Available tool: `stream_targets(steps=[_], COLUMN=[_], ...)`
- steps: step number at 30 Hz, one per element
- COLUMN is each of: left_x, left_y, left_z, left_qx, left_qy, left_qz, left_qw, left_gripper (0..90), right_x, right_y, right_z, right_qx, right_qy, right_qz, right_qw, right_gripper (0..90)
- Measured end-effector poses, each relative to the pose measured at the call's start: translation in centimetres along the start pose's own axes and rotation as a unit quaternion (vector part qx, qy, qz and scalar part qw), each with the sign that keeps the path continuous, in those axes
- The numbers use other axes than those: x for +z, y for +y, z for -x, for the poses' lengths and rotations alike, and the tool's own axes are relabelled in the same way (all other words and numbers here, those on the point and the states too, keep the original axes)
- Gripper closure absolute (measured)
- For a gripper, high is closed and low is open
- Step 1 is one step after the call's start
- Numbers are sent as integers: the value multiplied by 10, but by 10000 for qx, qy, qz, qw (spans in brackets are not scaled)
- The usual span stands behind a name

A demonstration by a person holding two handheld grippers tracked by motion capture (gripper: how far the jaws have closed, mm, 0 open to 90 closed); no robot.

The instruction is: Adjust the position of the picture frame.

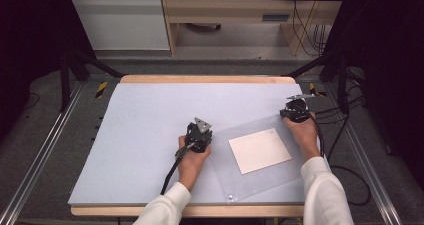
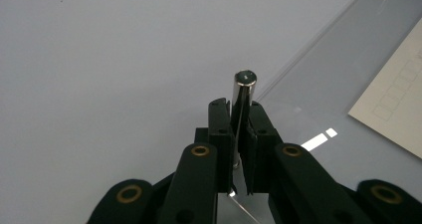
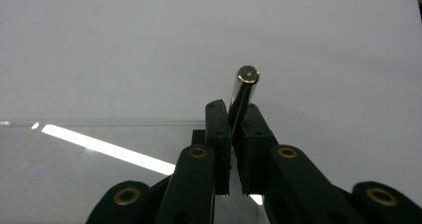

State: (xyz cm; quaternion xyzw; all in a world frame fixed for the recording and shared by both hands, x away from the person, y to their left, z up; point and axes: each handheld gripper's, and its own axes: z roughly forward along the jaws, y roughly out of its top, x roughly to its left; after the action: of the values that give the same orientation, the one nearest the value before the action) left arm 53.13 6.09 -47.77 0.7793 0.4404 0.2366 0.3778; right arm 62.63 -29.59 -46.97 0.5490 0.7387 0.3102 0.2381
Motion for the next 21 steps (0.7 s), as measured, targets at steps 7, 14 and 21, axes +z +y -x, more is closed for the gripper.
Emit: stream_targets(steps=[7,14,21], left_x=[-1,-13,-39], left_y=[2,17,32], left_z=[-7,-14,-27], left_qx=[-97,86,269], left_qy=[-226,-244,-178], left_qz=[-70,-67,-27], left_qw=[9997,9996,9995], left_gripper=[845,844,836], right_x=[-3,-19,-43], right_y=[3,16,38], right_z=[-2,-4,-19], right_qx=[6,-108,-265], right_qy=[-64,15,46], right_qz=[-73,-239,-279], right_qw=[10000,9997,9992], right_gripper=[859,859,859])
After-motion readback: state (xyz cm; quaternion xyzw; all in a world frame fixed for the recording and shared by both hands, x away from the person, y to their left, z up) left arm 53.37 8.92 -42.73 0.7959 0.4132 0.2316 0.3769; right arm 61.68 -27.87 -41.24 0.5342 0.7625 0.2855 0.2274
